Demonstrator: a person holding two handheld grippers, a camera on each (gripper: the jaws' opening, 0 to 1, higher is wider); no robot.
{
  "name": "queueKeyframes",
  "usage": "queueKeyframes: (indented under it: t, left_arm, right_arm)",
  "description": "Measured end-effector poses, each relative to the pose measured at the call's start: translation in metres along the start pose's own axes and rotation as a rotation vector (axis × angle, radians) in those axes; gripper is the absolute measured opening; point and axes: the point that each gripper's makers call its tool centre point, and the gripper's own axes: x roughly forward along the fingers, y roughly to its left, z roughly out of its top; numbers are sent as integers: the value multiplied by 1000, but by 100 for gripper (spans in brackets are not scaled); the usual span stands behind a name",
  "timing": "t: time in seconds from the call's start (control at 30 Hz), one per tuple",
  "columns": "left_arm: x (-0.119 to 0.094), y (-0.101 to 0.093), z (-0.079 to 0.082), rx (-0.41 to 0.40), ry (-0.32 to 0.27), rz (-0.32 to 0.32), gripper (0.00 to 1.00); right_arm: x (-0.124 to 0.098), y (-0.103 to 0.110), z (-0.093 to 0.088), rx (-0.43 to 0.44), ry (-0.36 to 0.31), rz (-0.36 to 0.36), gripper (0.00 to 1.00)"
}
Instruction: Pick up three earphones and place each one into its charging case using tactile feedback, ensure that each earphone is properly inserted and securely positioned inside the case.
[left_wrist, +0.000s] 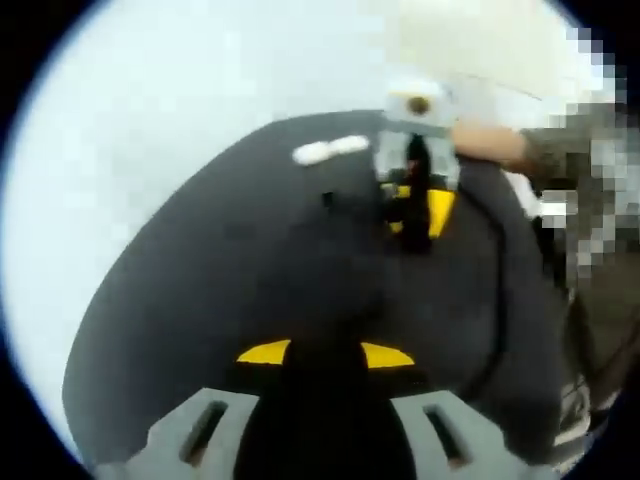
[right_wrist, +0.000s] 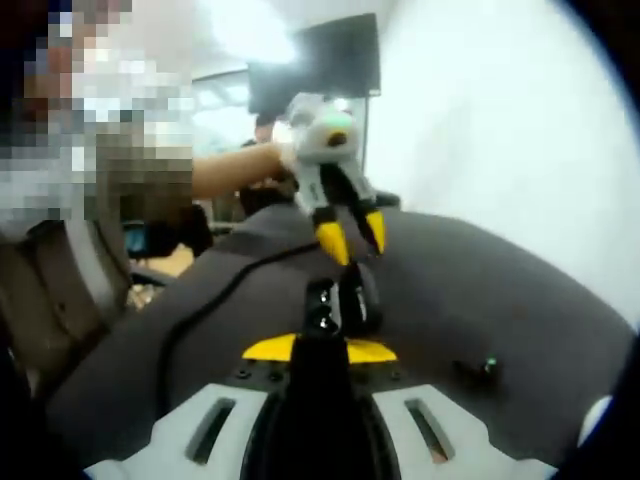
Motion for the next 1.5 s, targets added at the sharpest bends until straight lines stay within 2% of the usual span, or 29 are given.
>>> queueKeyframes:
  t: [0.03, 0.13, 0.17, 0.2, 0.3, 0.33, 0.4, 0.43, 0.47, 0.53, 0.67, 0.73, 0.8, 0.93, 1.0, 1.13, 1.2, 1.3, 1.4, 1.43, 1.5]
  left_arm:
    - [-2, 5, -2, -59, -7, 6, 15]
    - [-4, -13, 9, -275, -91, -128, 13]
    - [-5, -23, 14, -375, -116, -179, 14]
    - [-5, -29, 16, -437, -115, -215, 14]
    - [2, -37, 16, -496, -113, -191, 14]
    - [5, -40, 15, -546, -100, -184, 14]
    - [11, -43, -1, -651, -17, -142, 14]
    - [13, -41, 4, -666, -57, -127, 13]
    - [9, -43, 6, -703, -66, -136, 15]
    - [9, -50, 11, -780, -92, -187, 15]
    - [15, -50, 6, -776, -95, -147, 8]
    - [17, -46, 12, -785, -133, -126, 8]
    - [20, -49, 12, -773, -126, -123, 8]
    - [24, -53, 21, -719, -150, -135, 11]
    - [26, -53, 23, -649, -155, -121, 11]
    - [27, -54, 24, -561, -145, -115, 9]
    - [27, -51, 25, -476, -151, -103, 8]
    - [25, -49, 25, -453, -155, -110, 8]
    - [20, -42, 34, -391, -212, -106, 8]
    - [17, -44, 40, -329, -243, -118, 8]
    - [10, -47, 47, -275, -282, -93, 8]
  right_arm:
    - [0, 0, 0, 0, 0, 0, 18]
    - [0, 0, 0, 0, 0, -1, 18]
    - [0, 0, 0, 0, 0, -1, 18]
    - [0, 0, 0, 0, 0, -1, 18]
    - [0, -1, 0, -1, 0, -1, 18]
    - [0, -1, 0, -2, 0, -1, 18]
    - [0, -1, 0, -2, -1, -1, 18]
    - [0, -1, 0, -2, -1, -1, 18]
    - [0, -1, 0, -3, -1, -1, 18]
    - [0, -1, 0, -5, -1, -1, 18]
    - [0, -1, 0, -7, 0, -1, 18]
    - [0, -1, 0, -8, 0, -2, 18]
    - [0, -1, 0, -11, -1, -2, 18]
    - [1, 0, 0, -15, -1, -2, 18]
    - [1, 0, 0, -14, -1, -2, 18]
    - [1, 0, 0, -16, -1, -2, 18]
    - [1, -1, 0, -15, -1, -1, 18]
    - [1, -1, 0, -15, -1, -1, 18]
    - [1, -1, 0, -14, -1, -1, 18]
    - [1, -1, 0, -14, -1, 0, 18]
    - [1, -1, 0, -13, -1, 0, 18]
